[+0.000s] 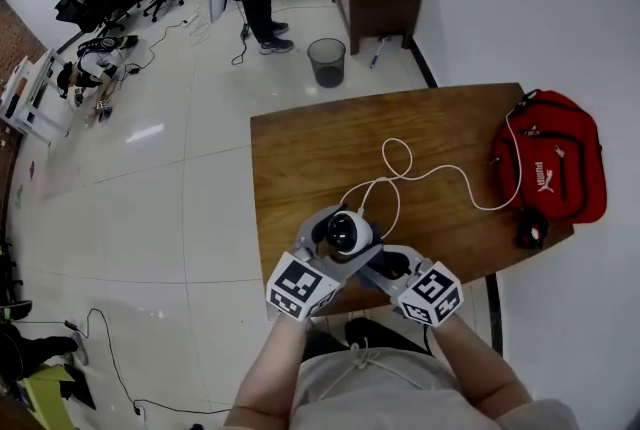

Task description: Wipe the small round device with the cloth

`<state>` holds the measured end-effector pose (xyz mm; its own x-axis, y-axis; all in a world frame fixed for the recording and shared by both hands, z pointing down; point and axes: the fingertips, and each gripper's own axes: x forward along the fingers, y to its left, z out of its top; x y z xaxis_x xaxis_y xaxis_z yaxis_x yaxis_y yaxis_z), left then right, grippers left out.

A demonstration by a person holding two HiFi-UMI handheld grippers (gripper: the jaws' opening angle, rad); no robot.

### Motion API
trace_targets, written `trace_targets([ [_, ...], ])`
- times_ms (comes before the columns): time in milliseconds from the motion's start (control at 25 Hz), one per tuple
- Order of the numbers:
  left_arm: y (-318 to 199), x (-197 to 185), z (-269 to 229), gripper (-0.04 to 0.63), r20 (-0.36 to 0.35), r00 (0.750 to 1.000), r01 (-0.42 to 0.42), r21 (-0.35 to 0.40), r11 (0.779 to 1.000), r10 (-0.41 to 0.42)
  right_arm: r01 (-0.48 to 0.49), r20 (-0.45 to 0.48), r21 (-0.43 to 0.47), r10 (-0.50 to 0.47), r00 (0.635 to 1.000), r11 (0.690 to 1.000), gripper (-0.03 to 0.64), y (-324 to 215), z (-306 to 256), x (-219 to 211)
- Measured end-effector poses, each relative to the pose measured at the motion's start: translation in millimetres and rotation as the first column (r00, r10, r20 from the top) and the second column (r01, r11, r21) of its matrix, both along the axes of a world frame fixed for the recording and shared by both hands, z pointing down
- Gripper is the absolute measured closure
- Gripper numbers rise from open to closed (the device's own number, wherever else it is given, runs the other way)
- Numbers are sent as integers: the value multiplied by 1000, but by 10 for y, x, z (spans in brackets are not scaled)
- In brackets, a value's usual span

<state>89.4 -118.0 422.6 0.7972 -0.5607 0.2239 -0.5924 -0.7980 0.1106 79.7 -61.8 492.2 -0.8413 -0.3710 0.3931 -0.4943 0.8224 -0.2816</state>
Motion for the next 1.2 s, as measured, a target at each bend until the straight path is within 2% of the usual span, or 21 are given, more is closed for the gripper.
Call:
trace_targets([
  [200, 35, 10, -58, 213, -24, 1000, 14, -5, 1000, -14, -15, 9, -48, 16, 1000, 999, 508, 49, 142, -31],
  [320, 109, 86, -123, 213, -48, 999, -6, -13, 1000, 5, -16, 17, -26, 17, 1000, 1000, 508, 8, 124, -121],
  [440, 190, 109, -147, 212, -55, 998, -36, -12, 999, 35, 21, 80, 10, -22, 997, 1000, 508, 55, -17, -328],
  [680, 237, -45, -136, 213, -71, 997, -42, -13, 999, 41, 49, 131, 14, -50, 990, 999, 506, 182, -86, -463],
  [880, 240, -226, -32, 213, -51, 998, -25, -25, 999, 24, 75, 117, 5, -75, 990, 997, 506, 292, -40, -453],
  [1040, 224, -375, 16, 213, -63, 998, -6, -41, 999, 3, 96, 121, -11, -94, 988, 995, 506, 371, 0, -421],
  [1200, 204, -479, 116, 213, -56, 998, 13, -44, 999, -16, 59, 56, -15, -58, 997, 998, 506, 317, 138, -315],
])
